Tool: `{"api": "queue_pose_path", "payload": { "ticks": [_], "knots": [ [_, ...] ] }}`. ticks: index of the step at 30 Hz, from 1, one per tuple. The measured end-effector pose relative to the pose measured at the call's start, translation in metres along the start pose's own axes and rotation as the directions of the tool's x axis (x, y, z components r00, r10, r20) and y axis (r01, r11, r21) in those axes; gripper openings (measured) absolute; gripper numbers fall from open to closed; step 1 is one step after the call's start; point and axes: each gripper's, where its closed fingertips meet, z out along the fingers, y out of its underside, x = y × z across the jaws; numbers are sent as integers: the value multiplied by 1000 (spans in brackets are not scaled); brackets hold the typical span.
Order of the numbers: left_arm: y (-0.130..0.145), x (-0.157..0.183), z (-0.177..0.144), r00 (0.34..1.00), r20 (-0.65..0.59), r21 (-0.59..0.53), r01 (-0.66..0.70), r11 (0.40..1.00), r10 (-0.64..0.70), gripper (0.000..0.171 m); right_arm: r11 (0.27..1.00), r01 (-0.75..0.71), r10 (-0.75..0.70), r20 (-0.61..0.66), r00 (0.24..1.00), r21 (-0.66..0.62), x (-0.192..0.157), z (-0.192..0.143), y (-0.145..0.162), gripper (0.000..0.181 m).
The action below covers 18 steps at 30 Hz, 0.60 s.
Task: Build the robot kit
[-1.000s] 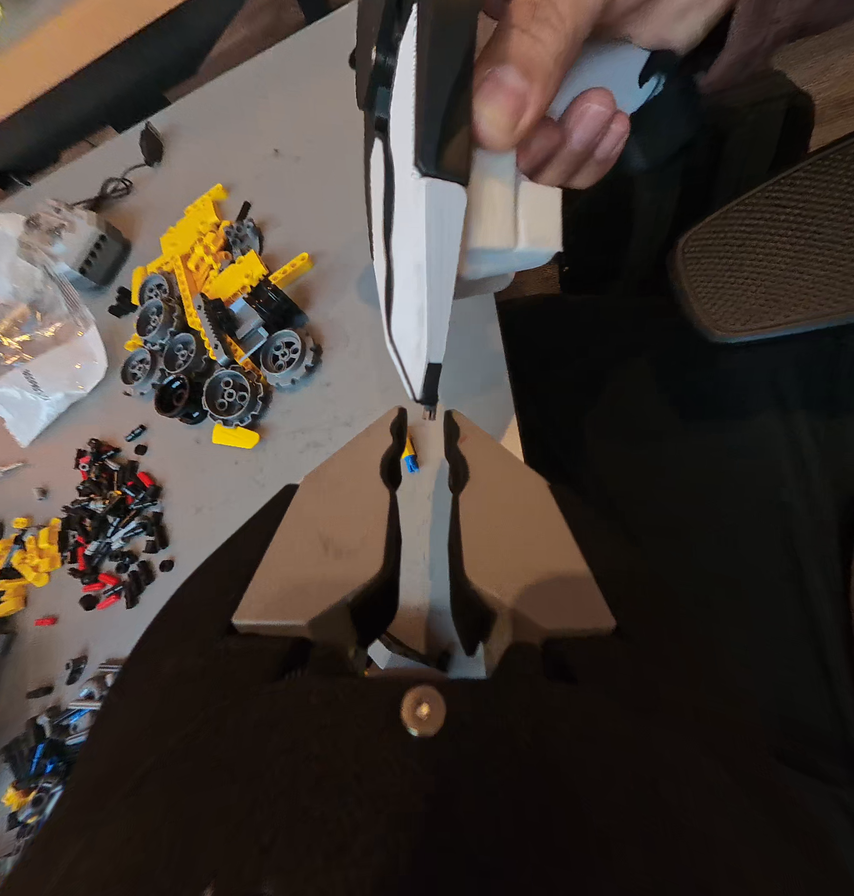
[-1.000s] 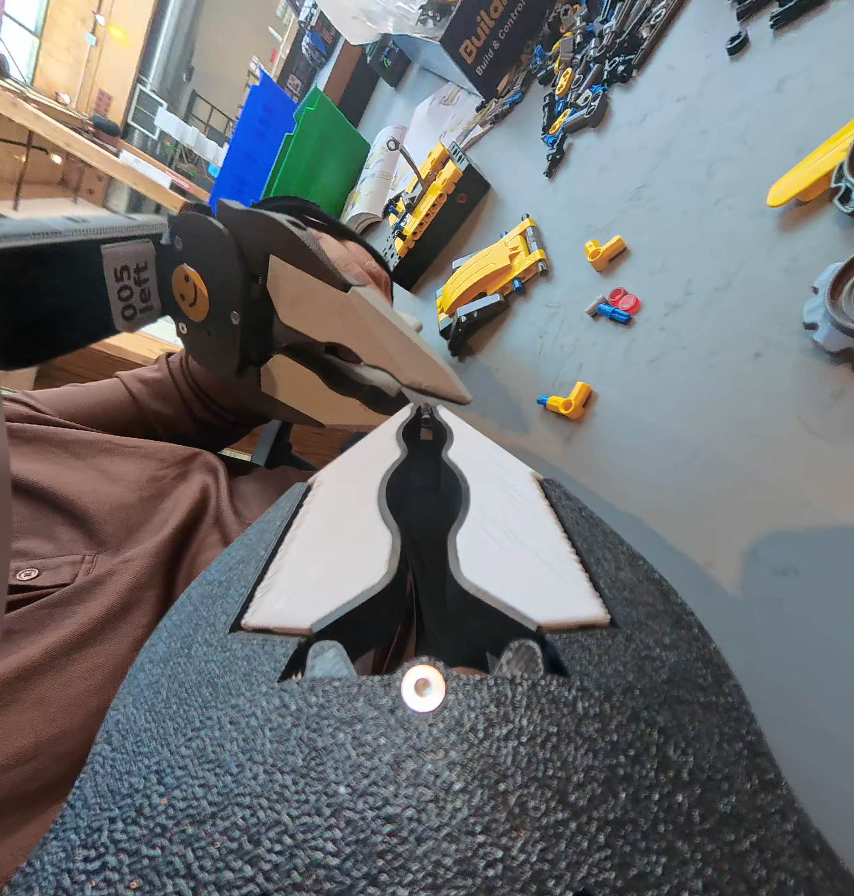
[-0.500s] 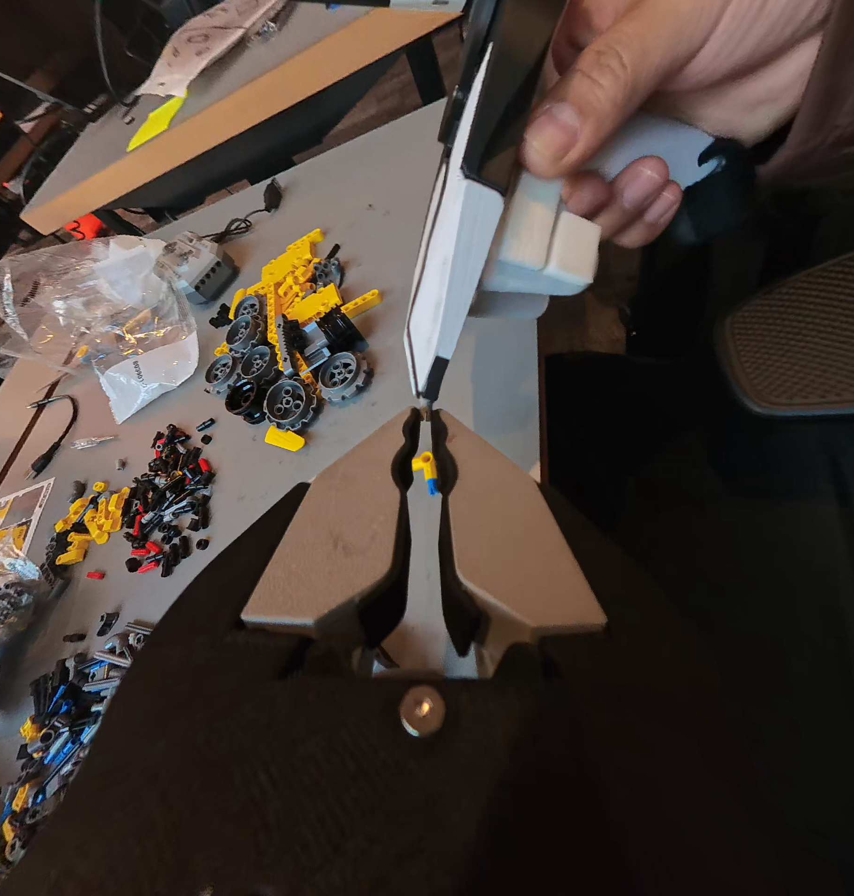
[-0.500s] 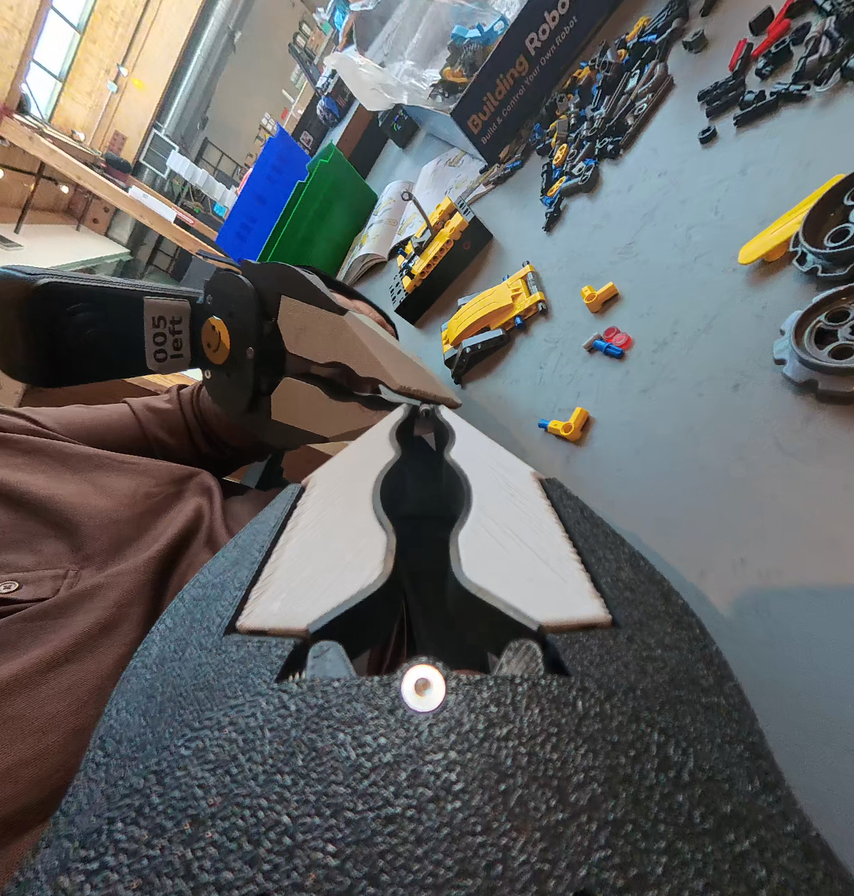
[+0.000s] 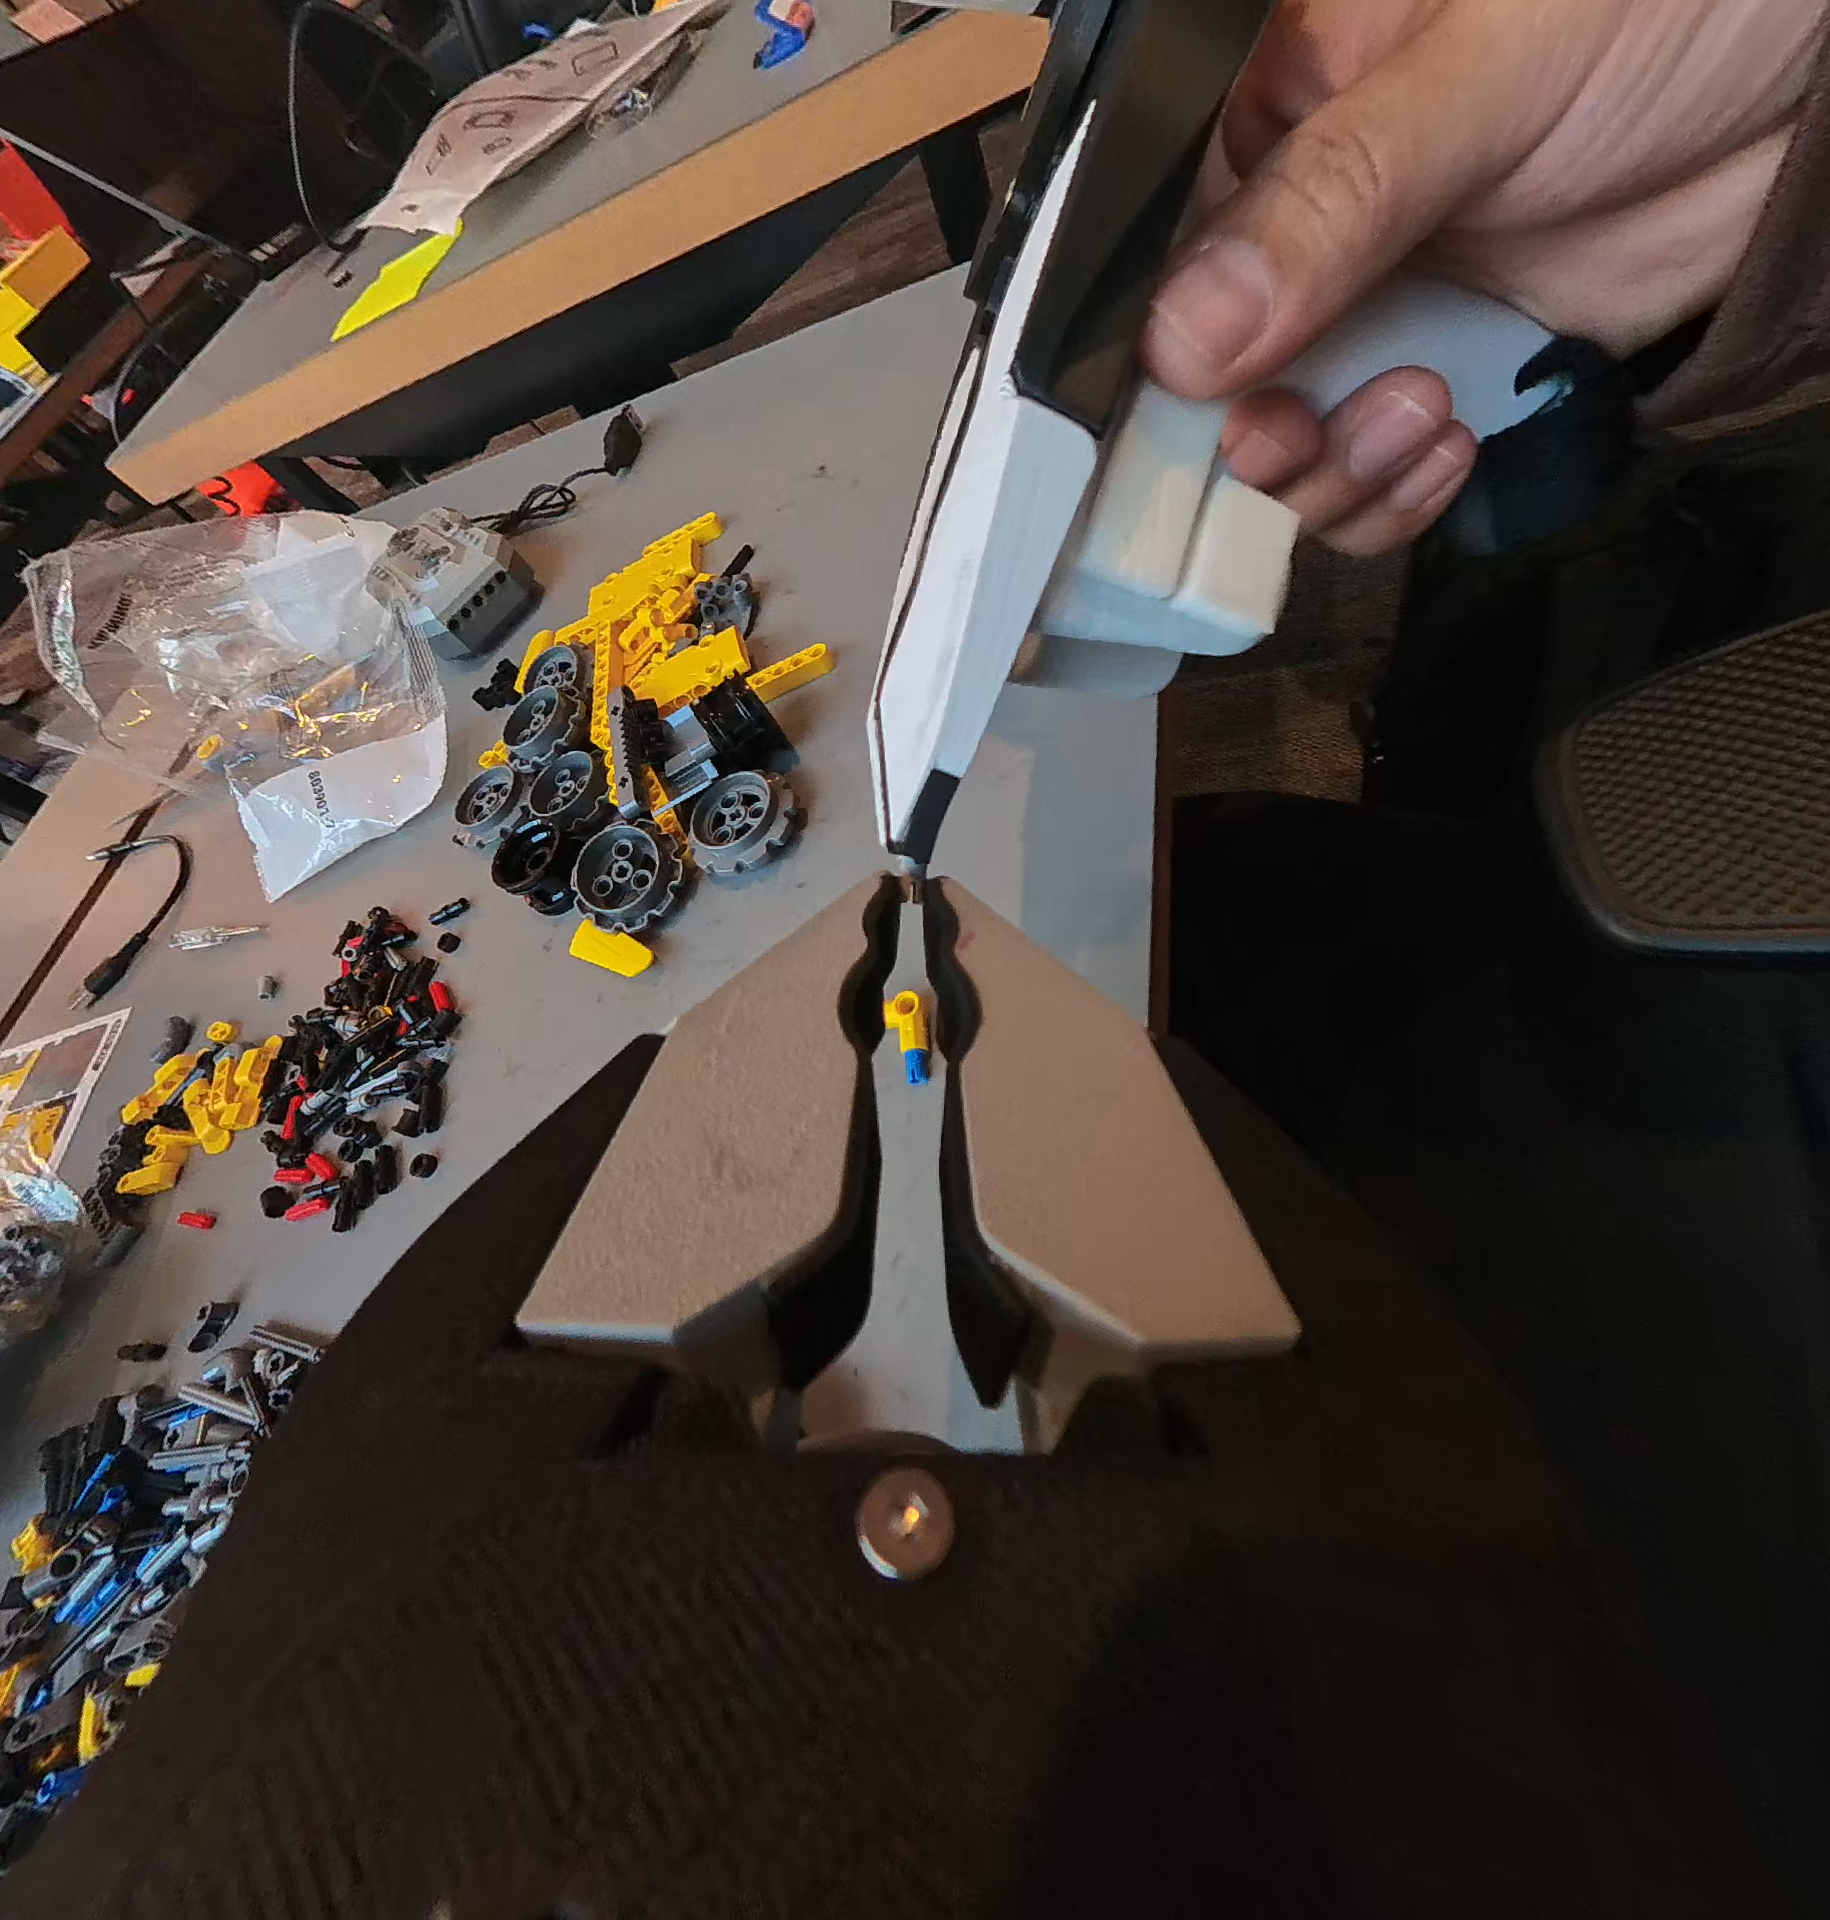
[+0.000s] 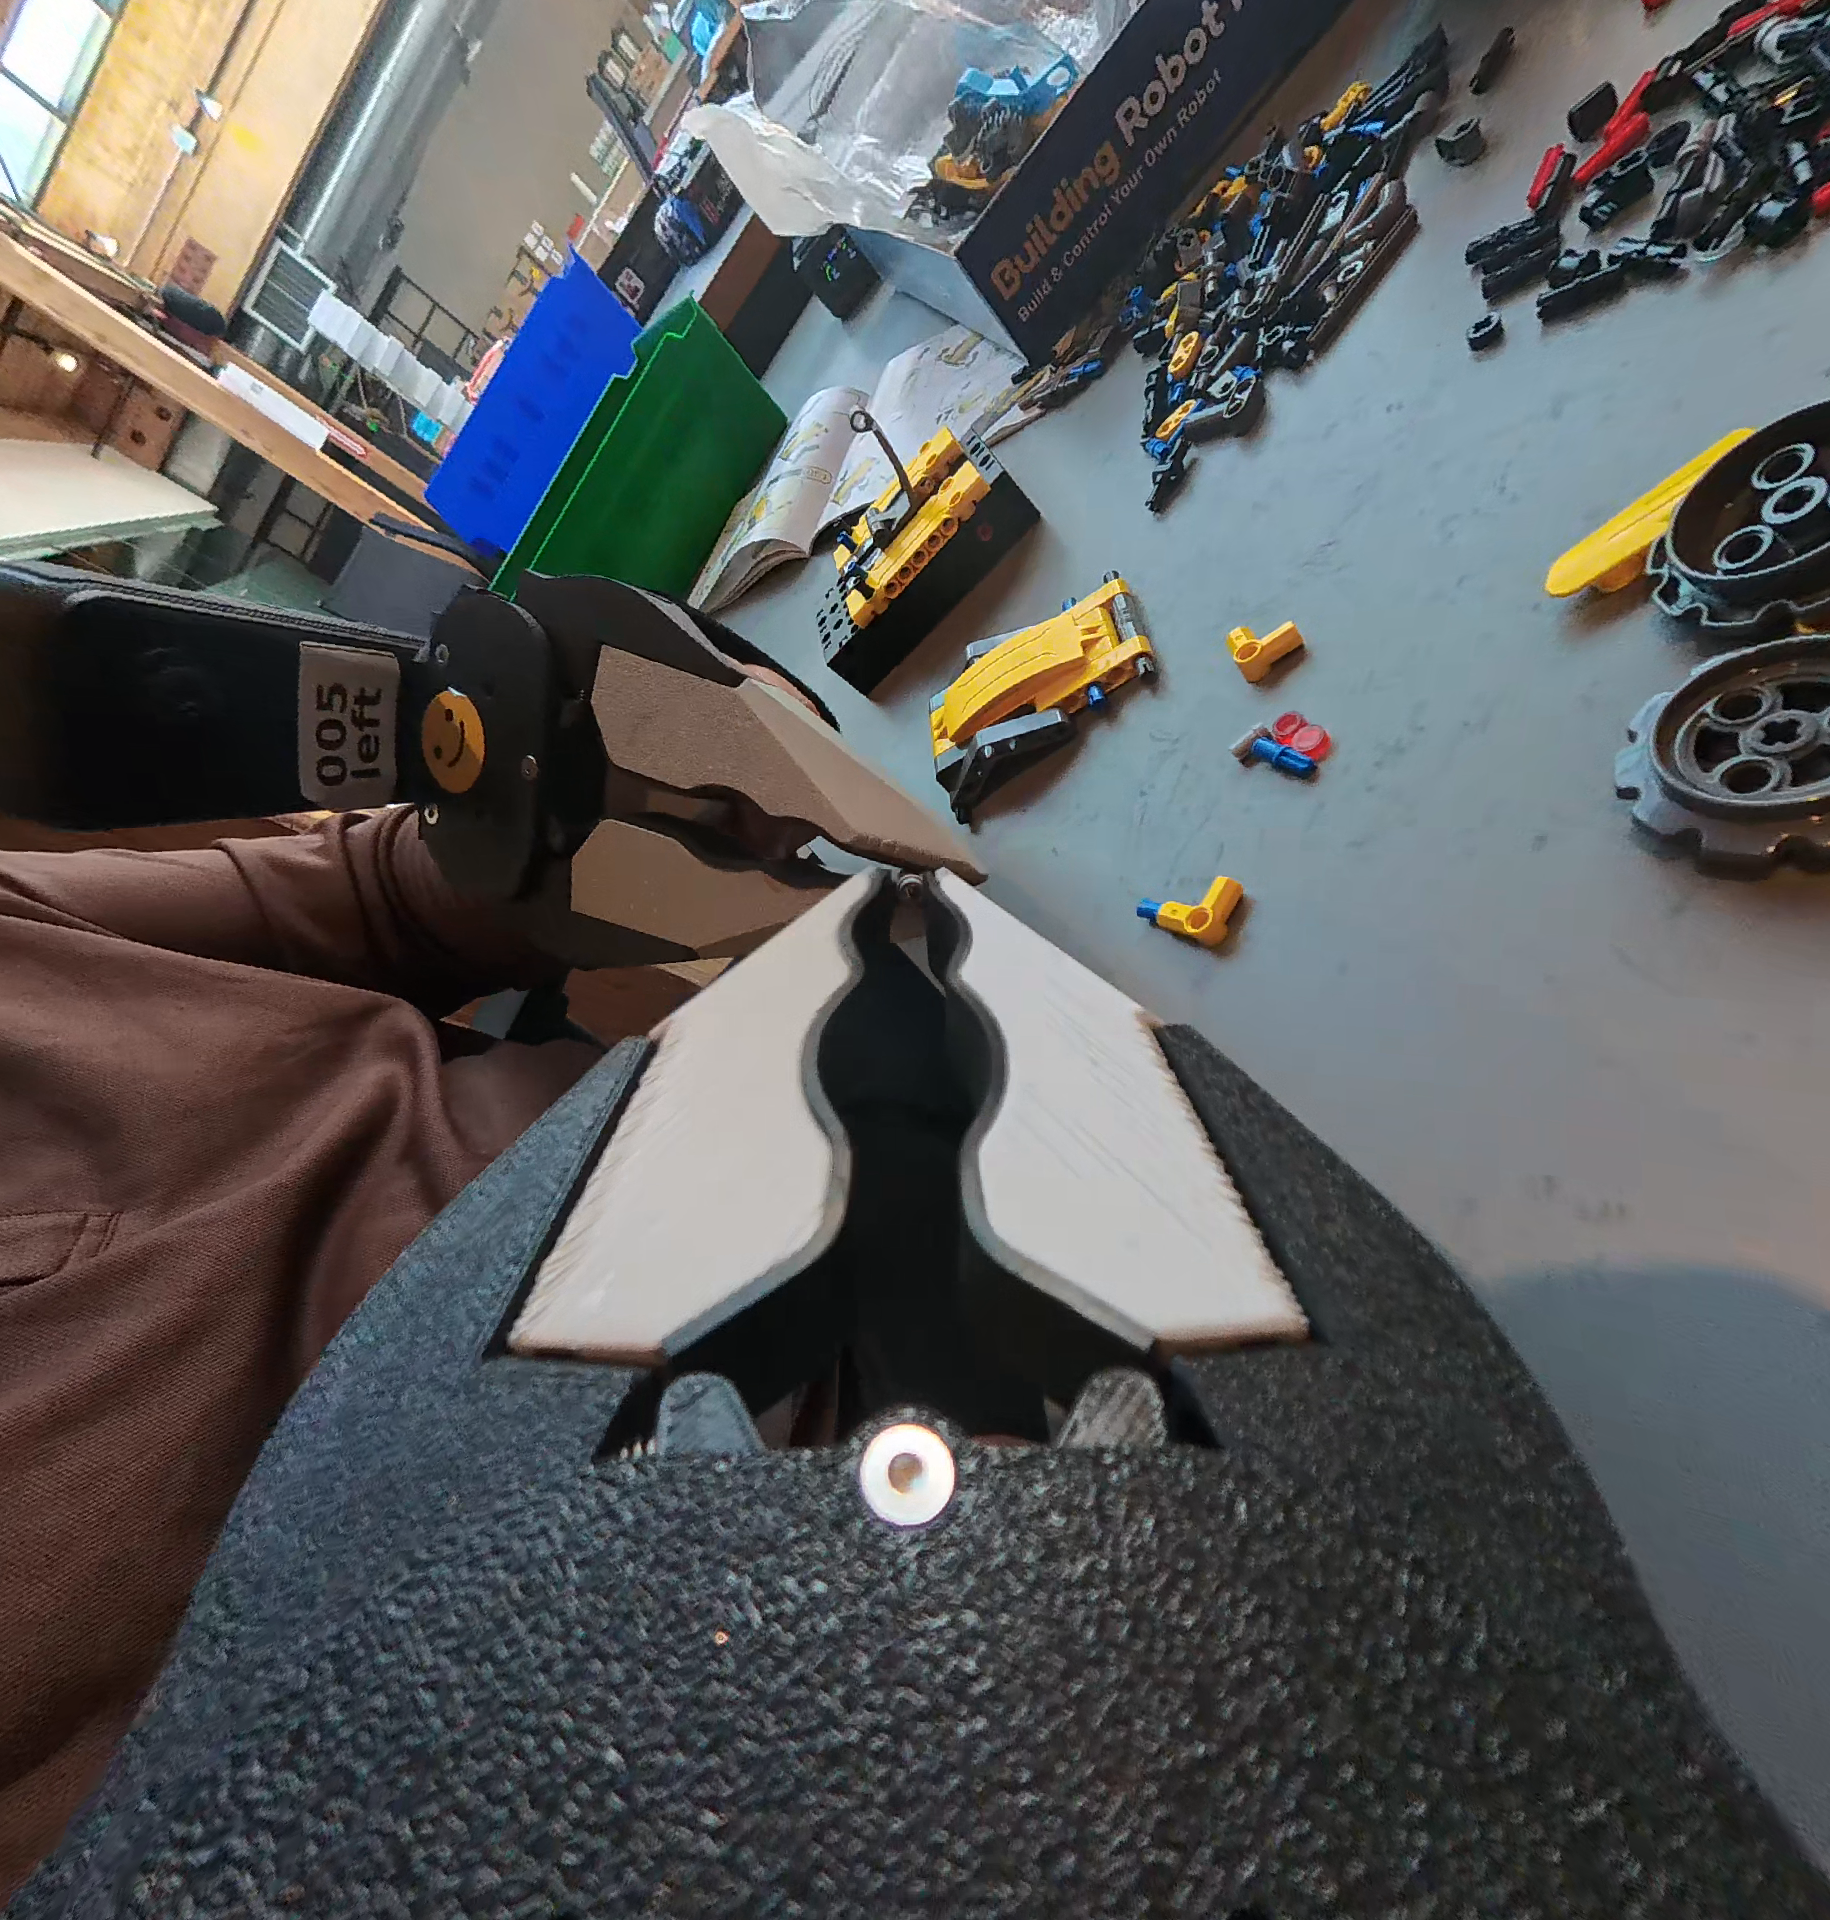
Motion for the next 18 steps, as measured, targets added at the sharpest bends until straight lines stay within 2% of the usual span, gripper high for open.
{"api": "queue_pose_path", "payload": {
  "ticks": [18],
  "knots": [
    [-2,-4,-1,999,16,17,35,999,-36,1,1000,5,-6,13,1000,20,-2,1,-2,3]
  ]
}}
